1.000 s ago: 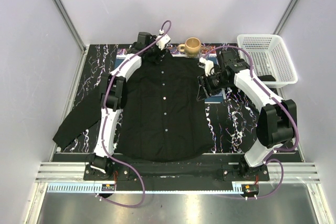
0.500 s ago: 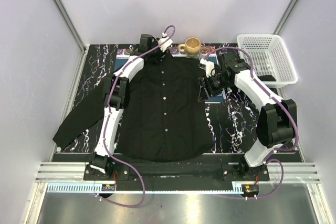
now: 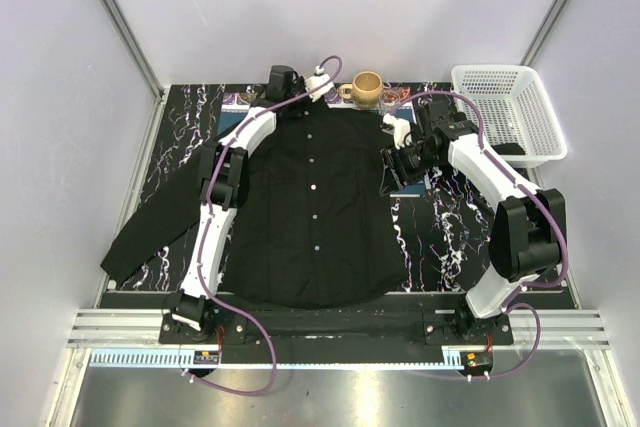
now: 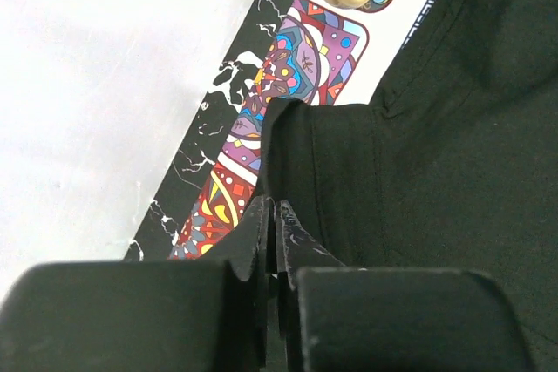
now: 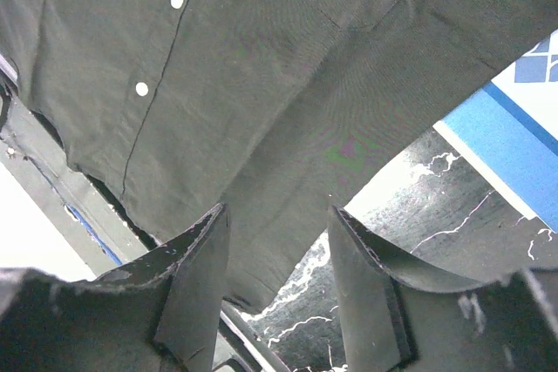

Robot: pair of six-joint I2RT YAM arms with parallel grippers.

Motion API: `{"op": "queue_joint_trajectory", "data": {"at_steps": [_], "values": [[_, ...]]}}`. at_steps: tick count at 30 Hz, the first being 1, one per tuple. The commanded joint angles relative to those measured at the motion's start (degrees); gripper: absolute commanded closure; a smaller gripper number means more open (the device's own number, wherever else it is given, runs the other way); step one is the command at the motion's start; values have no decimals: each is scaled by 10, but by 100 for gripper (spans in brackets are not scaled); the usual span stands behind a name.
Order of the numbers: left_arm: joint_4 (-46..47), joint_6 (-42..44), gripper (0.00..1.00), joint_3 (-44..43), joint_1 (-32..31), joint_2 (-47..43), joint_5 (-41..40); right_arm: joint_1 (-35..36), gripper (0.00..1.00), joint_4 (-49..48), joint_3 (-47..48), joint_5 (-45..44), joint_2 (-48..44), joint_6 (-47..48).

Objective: Pin the brooch onto the clothing

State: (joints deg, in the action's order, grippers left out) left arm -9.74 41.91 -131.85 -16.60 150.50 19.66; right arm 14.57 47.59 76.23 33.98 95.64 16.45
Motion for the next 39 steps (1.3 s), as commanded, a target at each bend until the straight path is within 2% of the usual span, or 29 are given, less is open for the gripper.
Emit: {"op": "queue_joint_trajectory", "data": {"at_steps": [1, 3, 6, 11, 16, 20, 23, 25, 27, 29, 33, 34, 35, 36, 39], "values": [[64, 94, 100, 46, -5, -41, 32, -7, 46, -12, -5, 2, -23, 14], [95, 162, 100, 104, -12, -71, 30, -7, 46, -12, -6, 5, -20, 14], [91, 266, 100, 144, -25, -93, 25, -8, 46, -14, -7, 7, -19, 15], [60, 425, 100, 166, -36, -91, -17, -9, 46, -14, -7, 11, -20, 15], [59, 509, 99, 183, -38, -79, -59, -11, 46, -12, -9, 12, -24, 15], [50, 595, 94, 190, -38, -82, -74, -13, 46, -13, -12, 9, -27, 16], [62, 609, 86, 194, -39, -88, -79, -14, 46, -13, -12, 9, -32, 14], [54, 594, 71, 172, -40, -91, -83, -15, 46, -12, -11, 9, -35, 13], [53, 592, 60, 176, -38, -111, -82, -15, 45, -12, -9, 10, -38, 12], [46, 586, 54, 184, -38, -145, -71, -15, 45, -13, -6, 10, -41, 10], [18, 593, 51, 249, -38, -231, -34, -16, 44, -13, 0, 7, -42, 11], [8, 597, 45, 262, -38, -247, -28, -16, 44, -13, 1, 4, -43, 11], [-25, 606, 42, 273, -39, -267, -22, -16, 42, -11, 3, 2, -44, 13], [-39, 611, 34, 298, -38, -285, -10, -17, 41, -10, 4, 2, -48, 14], [-102, 611, 30, 340, -38, -356, 11, -19, 37, -5, 8, 0, -60, 18]]}}
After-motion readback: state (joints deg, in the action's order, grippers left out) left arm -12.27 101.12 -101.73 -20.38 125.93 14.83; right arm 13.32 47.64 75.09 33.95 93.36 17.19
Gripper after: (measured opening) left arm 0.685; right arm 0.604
